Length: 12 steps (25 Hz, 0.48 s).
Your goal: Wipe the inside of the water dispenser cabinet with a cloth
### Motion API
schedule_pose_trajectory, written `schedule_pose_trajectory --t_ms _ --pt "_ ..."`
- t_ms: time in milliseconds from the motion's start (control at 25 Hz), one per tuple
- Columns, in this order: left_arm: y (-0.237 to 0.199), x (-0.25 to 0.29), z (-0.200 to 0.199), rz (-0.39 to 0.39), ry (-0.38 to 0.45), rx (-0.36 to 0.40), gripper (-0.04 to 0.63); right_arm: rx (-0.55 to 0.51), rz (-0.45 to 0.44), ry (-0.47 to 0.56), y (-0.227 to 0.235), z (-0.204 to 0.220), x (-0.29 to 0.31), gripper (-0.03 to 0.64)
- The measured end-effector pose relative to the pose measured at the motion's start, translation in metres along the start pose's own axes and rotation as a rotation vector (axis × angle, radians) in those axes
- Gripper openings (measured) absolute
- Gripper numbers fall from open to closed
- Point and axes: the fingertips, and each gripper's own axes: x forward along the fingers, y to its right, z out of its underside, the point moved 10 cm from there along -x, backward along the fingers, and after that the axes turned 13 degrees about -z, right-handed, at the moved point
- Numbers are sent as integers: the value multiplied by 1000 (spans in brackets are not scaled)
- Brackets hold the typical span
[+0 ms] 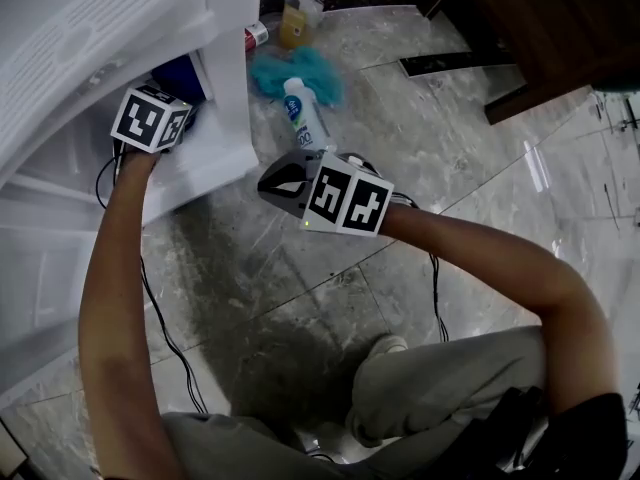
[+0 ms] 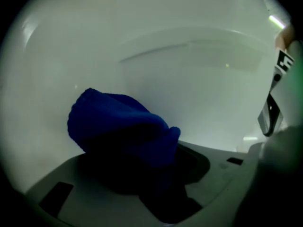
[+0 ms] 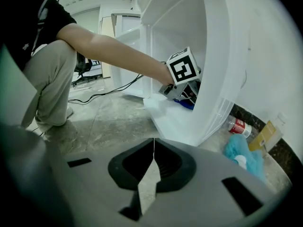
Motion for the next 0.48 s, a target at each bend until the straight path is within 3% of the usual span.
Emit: schedule_pose_trajectory --t_ms 200,360,480 --pt "8 -2 1 -73 1 18 169 2 0 -13 -4 4 -3 -2" --pt "19 -11 6 0 45 182 169 0 -7 -7 -3 1 -1 -2" --pt "17 -9 4 50 19 222 169 -4 -13 -3 -4 -2 1 -2"
